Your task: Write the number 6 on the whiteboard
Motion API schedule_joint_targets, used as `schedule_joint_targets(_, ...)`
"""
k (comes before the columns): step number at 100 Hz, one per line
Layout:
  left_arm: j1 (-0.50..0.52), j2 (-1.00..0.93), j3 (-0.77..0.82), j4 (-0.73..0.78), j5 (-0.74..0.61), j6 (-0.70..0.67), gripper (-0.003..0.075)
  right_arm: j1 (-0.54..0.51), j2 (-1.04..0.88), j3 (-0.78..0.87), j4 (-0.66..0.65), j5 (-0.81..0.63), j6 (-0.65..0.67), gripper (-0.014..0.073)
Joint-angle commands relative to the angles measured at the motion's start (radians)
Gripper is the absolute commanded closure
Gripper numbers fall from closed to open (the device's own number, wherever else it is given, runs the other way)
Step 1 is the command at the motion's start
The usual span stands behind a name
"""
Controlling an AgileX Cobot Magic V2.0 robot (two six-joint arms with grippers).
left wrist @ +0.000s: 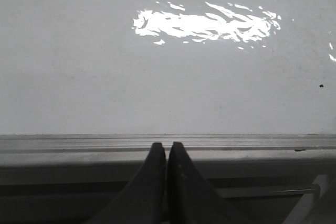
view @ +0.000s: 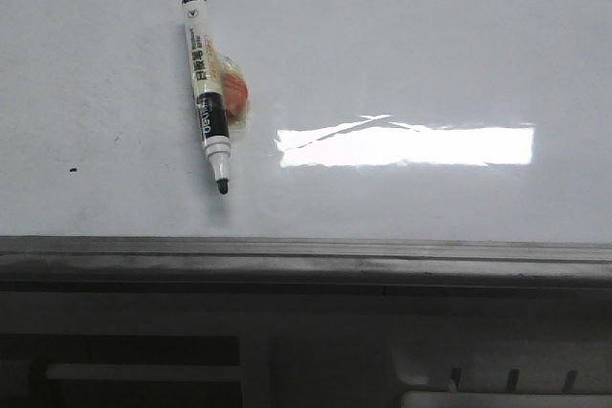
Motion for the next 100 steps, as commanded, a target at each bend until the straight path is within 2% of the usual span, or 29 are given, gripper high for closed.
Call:
schedule_joint_targets(1, -0.004, -0.032, 0.045, -0.001, -0.045, -0.008, 0.0739, -0.003, -0.015, 0.030, -0.001, -0.026, -0.005, 0.0658)
schedule_joint_targets(17, -0.004, -0.032, 0.045, 0.041, -0.045, -0.008, 0.0739, -0.003, -0.015, 0.030, -0.012, -0.026, -0.005, 0.0658)
schedule_joint_targets(30, -0.004, -0.032, 0.045, 0.049, -0.047, -0.008, 0.0739, -0.003, -0.015, 0.028, -0.160, -0.074, -0.005, 0.0658)
schedule_joint_targets(38, -0.004, -0.032, 0.045, 0.012, -0.063, -0.010, 0.0739, -0.003, -0.015, 0.028, -0.203, -0.172, -0.005, 0.0658)
schedule_joint_targets(47, -0.006, -0.032, 0.045, -0.182, -0.142, -0.015, 0.0739, -0.003, -0.015, 0.028, -0.113, -0.369, -0.005, 0.0658)
schedule_joint_targets(54, -0.006, -0.032, 0.045, -0.469, -0.196, -0.015, 0.0739, -0.003, -0.015, 0.028, -0.059, -0.500, -0.005, 0.0658)
schedule_joint_targets(59, -0.006, -0.032, 0.045, -0.641, -0.217, -0.015, 0.0739, -0.003, -0.015, 0.028, -0.016, -0.568, -0.002, 0.0658)
schedule_joint_targets(66, -0.006, -0.032, 0.045, -0.764, -0.248, -0.015, 0.0739, -0.003, -0.015, 0.028, 0.064, -0.614, 0.024, 0.0658)
schedule_joint_targets(85, -0.006, -0.030, 0.039, -0.792, -0.307, -0.015, 0.0739, -0.003, -0.015, 0.022, 0.380, -0.529, 0.025, 0.0657)
schedule_joint_targets(93, -0.006, -0.030, 0.001, -0.754, -0.316, 0.014, 0.0739, -0.001, -0.015, -0.016, 0.427, -0.505, 0.033, 0.0658)
schedule_joint_targets(100, -0.006, -0.013, -0.063, -0.668, -0.275, 0.076, 0.0739, -0.001, -0.015, -0.088, 0.424, -0.406, 0.033, 0.0657)
